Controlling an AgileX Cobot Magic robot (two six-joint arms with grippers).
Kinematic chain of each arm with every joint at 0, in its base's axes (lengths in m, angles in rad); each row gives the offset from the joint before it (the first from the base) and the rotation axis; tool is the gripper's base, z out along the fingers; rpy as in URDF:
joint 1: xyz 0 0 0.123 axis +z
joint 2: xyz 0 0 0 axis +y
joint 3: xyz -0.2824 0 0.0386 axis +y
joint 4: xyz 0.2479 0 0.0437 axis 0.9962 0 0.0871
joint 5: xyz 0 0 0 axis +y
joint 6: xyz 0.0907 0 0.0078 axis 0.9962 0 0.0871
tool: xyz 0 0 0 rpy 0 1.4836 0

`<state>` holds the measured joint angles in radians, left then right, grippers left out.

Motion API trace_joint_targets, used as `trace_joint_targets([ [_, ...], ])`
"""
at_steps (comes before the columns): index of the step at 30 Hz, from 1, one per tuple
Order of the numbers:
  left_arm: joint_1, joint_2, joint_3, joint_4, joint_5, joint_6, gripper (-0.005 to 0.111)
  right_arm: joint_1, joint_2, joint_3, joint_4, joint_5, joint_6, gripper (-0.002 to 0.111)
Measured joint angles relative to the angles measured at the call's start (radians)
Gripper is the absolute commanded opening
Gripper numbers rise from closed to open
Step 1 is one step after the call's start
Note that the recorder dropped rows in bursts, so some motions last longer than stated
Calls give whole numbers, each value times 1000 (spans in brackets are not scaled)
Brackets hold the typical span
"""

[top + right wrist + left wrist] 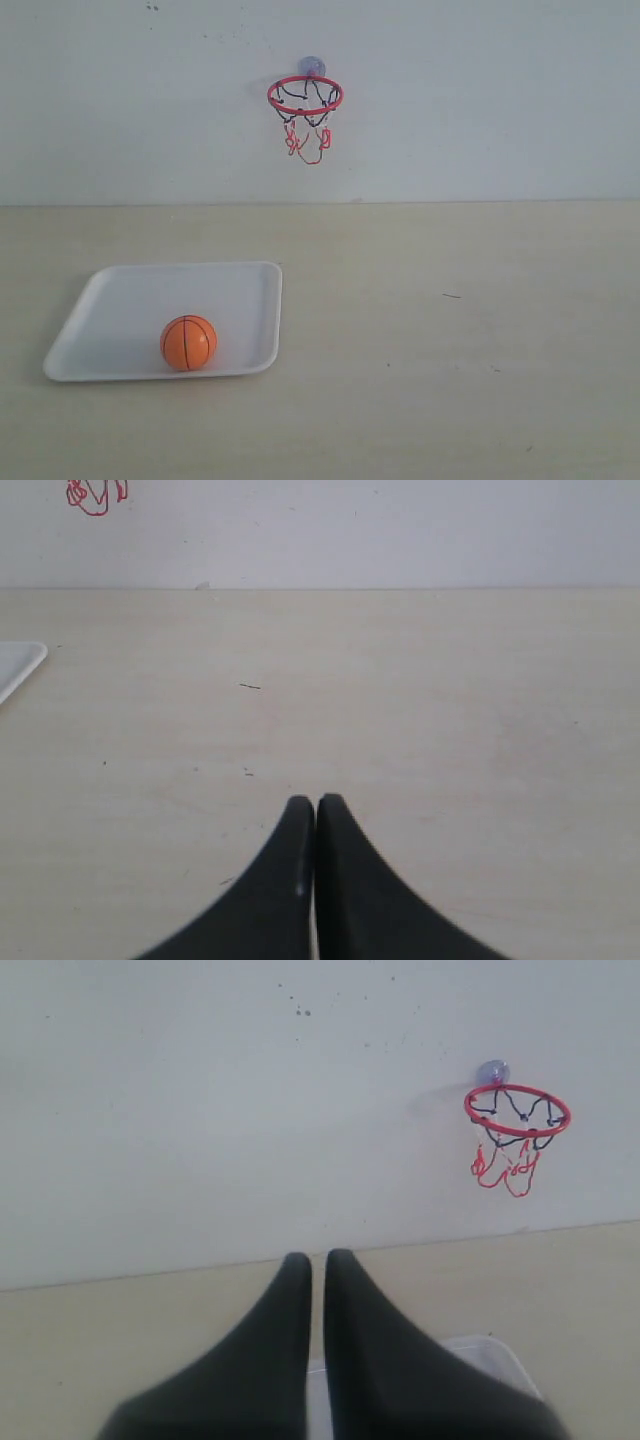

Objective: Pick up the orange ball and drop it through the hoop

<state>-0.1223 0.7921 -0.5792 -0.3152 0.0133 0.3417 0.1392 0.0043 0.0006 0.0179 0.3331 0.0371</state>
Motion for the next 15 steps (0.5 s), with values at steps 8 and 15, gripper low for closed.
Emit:
trace_joint_targets([
  [8,0,106,-28,-27,-8,-3,4,0,0,0,0,0,0,-1],
  [15,0,148,-36,-59,105,-24,4,0,0,0,0,0,0,-1],
])
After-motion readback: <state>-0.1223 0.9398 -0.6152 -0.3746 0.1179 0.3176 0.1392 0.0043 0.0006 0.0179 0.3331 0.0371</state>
